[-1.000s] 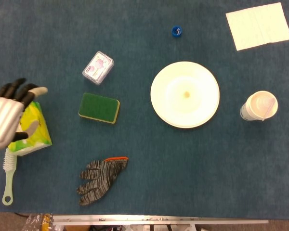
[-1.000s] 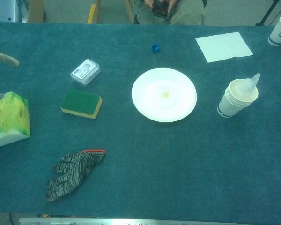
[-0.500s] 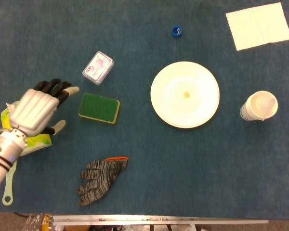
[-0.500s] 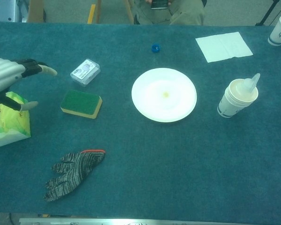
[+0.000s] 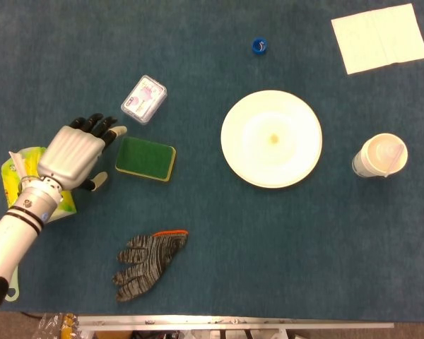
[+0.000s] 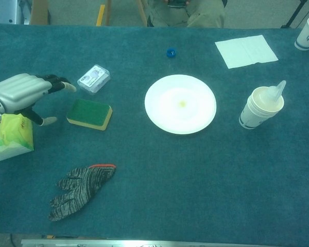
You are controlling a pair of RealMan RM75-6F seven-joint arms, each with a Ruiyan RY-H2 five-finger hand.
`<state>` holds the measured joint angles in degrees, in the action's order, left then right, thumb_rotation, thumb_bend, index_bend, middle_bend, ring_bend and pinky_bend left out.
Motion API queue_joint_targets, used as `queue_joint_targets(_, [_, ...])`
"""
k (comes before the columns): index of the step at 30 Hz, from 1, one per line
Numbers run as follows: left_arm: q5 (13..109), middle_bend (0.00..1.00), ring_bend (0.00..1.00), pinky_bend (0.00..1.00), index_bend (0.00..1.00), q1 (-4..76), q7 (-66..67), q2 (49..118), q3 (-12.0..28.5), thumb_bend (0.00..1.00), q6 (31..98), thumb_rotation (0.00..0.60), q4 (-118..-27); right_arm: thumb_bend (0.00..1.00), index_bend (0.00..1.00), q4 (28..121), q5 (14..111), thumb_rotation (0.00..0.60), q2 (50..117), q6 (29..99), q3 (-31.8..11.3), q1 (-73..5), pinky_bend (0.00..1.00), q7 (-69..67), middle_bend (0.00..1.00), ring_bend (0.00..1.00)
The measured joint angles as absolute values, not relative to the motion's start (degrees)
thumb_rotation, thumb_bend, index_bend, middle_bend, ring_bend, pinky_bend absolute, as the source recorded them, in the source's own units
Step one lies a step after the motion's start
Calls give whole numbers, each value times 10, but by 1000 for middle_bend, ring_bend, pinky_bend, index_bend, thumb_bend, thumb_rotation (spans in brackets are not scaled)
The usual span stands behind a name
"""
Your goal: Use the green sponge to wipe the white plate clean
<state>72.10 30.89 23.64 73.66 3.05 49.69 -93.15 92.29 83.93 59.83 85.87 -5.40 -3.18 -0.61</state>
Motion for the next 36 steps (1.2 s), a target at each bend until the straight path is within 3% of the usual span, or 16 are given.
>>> queue_joint_targets(18, [651,82,67,160,139,345,255,798,27,293,478,550,-895,207,409,909,835,600,600,856,-53,-30,473,-21,361,278])
queue_joint_targets(27, [639,117,69,160,244,356,254,814,22,293,479,553,-879,207,409,906,834,600,600,855,-53,-30,472,-25,362,278])
queue_joint_targets(32, [638,150,80,160,281,353,248,821,22,293,495,599,-877,206,409,904,834,600,600,854,-54,-31,472,-27,362,278])
queue_joint_targets(36, [640,165,86,160,295,352,238,823,22,293,501,600,-880,207,409,902,834,600,602,851,-54,-32,472,-27,362,278])
